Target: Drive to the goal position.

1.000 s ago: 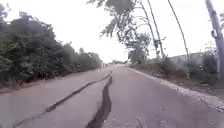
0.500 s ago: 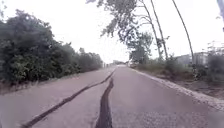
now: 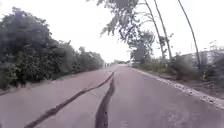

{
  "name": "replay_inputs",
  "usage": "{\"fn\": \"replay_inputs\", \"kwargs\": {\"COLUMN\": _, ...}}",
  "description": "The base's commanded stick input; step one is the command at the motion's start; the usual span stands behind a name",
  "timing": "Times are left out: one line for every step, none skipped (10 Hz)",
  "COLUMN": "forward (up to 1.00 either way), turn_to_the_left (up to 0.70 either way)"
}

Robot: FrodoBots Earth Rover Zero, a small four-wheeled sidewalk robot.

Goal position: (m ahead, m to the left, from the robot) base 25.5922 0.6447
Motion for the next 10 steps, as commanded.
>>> {"fn": "replay_inputs", "kwargs": {"forward": 1.0, "turn_to_the_left": -0.4}}
{"fn": "replay_inputs", "kwargs": {"forward": 1.0, "turn_to_the_left": -0.4}}
{"fn": "replay_inputs", "kwargs": {"forward": 1.0, "turn_to_the_left": -0.4}}
{"fn": "replay_inputs", "kwargs": {"forward": 1.0, "turn_to_the_left": -0.4}}
{"fn": "replay_inputs", "kwargs": {"forward": 1.0, "turn_to_the_left": -0.4}}
{"fn": "replay_inputs", "kwargs": {"forward": 1.0, "turn_to_the_left": -0.4}}
{"fn": "replay_inputs", "kwargs": {"forward": 1.0, "turn_to_the_left": -0.35}}
{"fn": "replay_inputs", "kwargs": {"forward": 1.0, "turn_to_the_left": 0.0}}
{"fn": "replay_inputs", "kwargs": {"forward": 1.0, "turn_to_the_left": 0.0}}
{"fn": "replay_inputs", "kwargs": {"forward": 1.0, "turn_to_the_left": 0.0}}
